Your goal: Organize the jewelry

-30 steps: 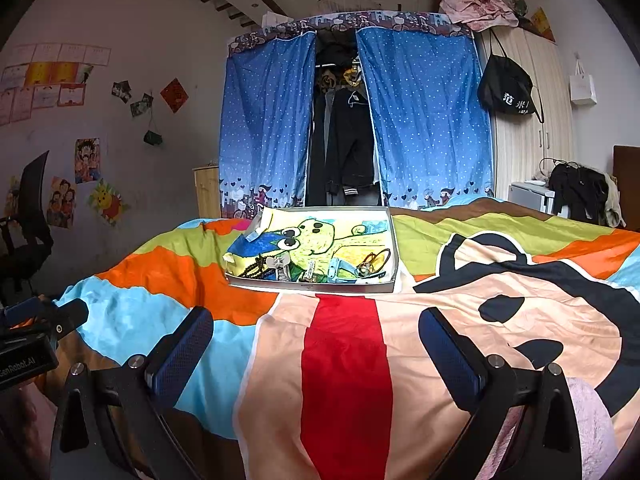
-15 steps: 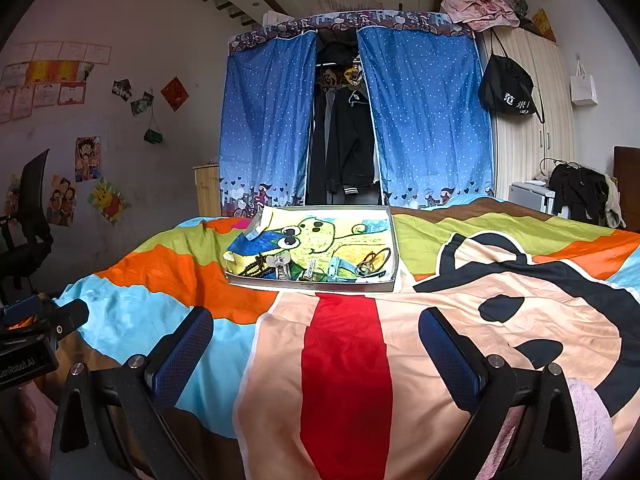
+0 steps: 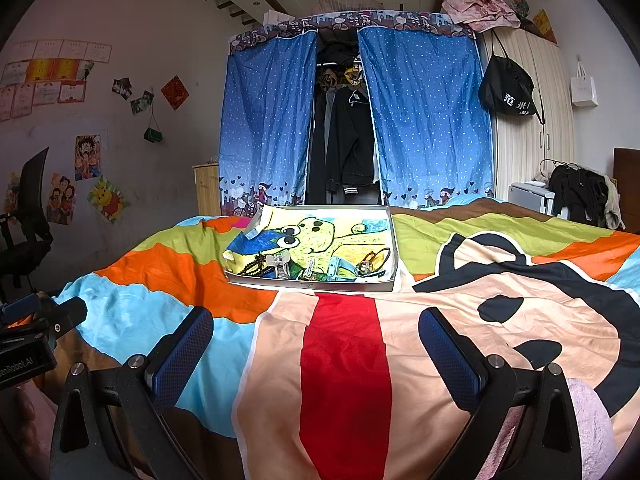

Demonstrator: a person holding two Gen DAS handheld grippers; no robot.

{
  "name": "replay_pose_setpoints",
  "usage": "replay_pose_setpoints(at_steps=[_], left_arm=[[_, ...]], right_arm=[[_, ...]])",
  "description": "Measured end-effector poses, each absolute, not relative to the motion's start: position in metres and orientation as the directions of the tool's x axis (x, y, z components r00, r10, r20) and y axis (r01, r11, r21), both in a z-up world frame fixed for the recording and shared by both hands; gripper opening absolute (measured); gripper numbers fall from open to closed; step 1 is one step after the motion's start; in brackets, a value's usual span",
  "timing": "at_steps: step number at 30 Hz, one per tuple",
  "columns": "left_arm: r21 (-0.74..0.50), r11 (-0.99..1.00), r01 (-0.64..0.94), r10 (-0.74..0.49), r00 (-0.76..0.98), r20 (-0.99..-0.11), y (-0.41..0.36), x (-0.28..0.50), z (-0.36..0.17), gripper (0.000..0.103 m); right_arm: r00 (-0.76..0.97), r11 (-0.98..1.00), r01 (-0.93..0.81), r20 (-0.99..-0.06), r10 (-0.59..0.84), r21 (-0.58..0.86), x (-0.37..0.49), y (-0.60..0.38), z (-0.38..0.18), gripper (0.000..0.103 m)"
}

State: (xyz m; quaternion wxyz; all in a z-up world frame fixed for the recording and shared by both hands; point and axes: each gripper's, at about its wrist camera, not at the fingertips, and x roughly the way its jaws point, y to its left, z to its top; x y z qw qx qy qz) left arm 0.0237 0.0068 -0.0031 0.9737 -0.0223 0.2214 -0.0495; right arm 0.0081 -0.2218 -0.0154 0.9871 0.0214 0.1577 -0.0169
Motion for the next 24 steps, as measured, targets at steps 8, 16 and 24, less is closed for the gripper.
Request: replay_pose_setpoints(at_steps=[8,16,24], left_arm=[[-0.065,0.994,0.087,-0.106,0.897,-0.428,0.0069,0.0236,-0.0036,0.101],[-0.065,0.994,0.087,-0.107,0.897,-0.428,0.0068,0.0236,-0.0041,0.101],[-0.063,0.994,0.09,-0.108,0.898,-0.427,0.0059,0.024,-0.0027,0.101]], right_arm=[[0.95,0.999,0.04,-0.312,-0.026,0.036,0.0082,-0.222,-0.0153,0.103],[0.95,0.999,0.039,-0.312,-0.026,0.036,0.0083,-0.2219,-0.015,0.103],[0.949,0.999,0.039,-0.313,-0.026,0.035,0.0083,-0.222,-0.0148,0.103]])
